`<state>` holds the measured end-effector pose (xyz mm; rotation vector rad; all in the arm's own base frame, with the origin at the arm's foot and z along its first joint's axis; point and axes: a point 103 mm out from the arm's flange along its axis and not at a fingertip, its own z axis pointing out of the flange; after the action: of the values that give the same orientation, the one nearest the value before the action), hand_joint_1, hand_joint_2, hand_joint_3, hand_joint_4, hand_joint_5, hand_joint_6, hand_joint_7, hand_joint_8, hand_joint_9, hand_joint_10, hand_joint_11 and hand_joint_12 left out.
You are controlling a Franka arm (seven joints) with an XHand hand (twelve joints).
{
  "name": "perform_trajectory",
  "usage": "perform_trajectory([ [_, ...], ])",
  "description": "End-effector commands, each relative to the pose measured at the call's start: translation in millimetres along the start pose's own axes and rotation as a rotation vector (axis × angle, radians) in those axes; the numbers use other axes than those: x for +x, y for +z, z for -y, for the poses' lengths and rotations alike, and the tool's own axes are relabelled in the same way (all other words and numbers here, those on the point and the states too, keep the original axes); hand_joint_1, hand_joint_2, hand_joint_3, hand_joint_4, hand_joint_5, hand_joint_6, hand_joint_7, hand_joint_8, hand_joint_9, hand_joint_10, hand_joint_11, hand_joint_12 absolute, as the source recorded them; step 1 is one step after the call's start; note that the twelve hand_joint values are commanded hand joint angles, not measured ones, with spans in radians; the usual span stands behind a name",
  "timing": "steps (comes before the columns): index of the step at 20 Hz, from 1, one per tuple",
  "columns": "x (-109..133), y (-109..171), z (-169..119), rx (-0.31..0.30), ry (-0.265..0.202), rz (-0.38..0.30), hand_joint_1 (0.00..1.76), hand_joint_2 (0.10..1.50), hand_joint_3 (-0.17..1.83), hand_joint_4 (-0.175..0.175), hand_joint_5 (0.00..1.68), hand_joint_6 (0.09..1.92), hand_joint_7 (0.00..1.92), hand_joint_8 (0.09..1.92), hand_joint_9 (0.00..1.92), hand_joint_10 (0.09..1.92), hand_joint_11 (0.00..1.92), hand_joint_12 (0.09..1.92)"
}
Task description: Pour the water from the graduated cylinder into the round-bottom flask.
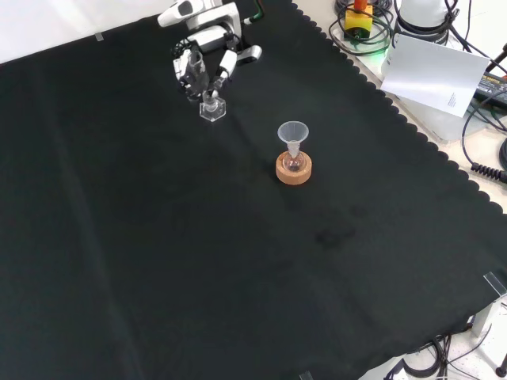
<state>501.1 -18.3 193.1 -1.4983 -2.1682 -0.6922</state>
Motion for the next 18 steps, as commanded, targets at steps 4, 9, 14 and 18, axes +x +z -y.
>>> perform_trajectory([
  [4,9.5,-4.3,59.3,0.105,0.019,0.054,1.13,1.14,-0.05,-0.106,1.0,1.0,1.29,0.29,1.45,0.09,1.38,0.67],
  [9,11.6,-9.2,96.9,0.17,0.035,0.106,1.13,1.14,-0.06,-0.106,1.0,1.0,1.29,0.29,1.45,0.09,1.38,0.67],
  [14,7.6,-10.1,120.7,0.267,0.014,0.133,1.13,1.14,-0.06,-0.105,1.01,0.99,1.29,0.29,1.45,0.09,1.38,0.67],
  [18,6.5,-4.5,130.4,0.373,-0.005,0.203,1.13,1.14,-0.06,-0.105,1.01,0.99,1.29,0.29,1.45,0.09,1.38,0.67],
])
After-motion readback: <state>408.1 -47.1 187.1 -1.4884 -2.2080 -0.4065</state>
